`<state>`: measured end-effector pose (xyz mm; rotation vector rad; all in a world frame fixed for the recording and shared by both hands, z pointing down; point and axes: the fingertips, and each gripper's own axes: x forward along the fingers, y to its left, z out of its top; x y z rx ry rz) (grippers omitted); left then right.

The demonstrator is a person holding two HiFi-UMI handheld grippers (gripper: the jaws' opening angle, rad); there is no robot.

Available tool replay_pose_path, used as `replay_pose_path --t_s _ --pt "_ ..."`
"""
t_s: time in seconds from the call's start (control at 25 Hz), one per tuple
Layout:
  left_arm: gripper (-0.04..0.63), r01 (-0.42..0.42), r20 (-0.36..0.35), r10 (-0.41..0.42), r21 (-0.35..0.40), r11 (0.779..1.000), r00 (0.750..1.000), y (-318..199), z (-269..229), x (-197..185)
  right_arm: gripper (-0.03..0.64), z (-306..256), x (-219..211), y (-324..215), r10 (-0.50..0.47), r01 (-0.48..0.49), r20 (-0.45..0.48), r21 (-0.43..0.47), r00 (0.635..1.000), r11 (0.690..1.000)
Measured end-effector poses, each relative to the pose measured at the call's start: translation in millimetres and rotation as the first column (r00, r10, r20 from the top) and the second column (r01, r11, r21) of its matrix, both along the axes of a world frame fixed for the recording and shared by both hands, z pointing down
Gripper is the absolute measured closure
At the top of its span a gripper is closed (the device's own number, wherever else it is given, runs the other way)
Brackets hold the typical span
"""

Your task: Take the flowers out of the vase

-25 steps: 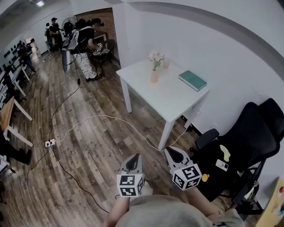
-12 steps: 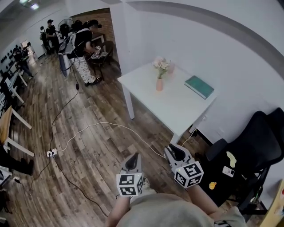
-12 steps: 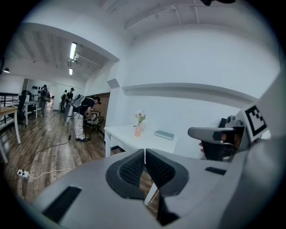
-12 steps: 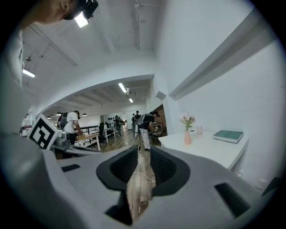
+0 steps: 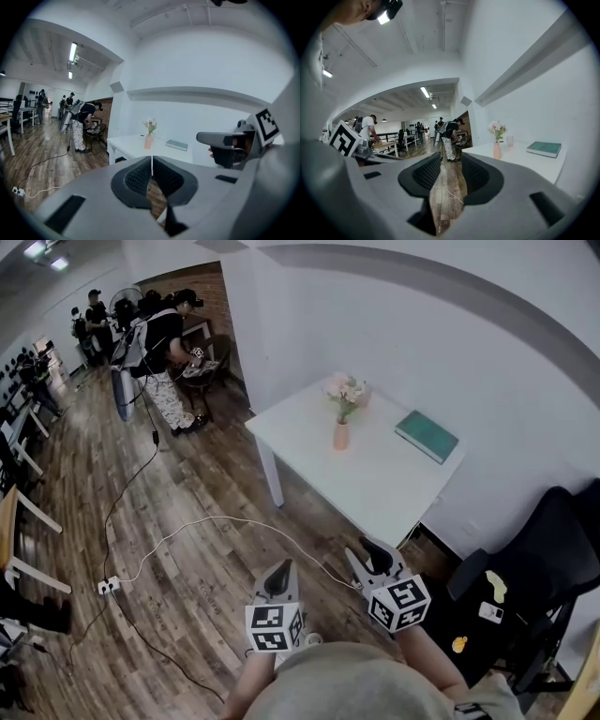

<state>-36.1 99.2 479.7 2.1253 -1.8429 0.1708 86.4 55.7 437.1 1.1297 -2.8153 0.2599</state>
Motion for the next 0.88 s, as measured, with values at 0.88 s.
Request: replay_pose_path --t_s 0.88 --pt "0.586 -0.040 -0.008 0.039 -0.015 0.999 0.999 -89 17 -51 0.428 7 -51 -99 0.050 -0.049 -0.029 0.021 0.998 0.999"
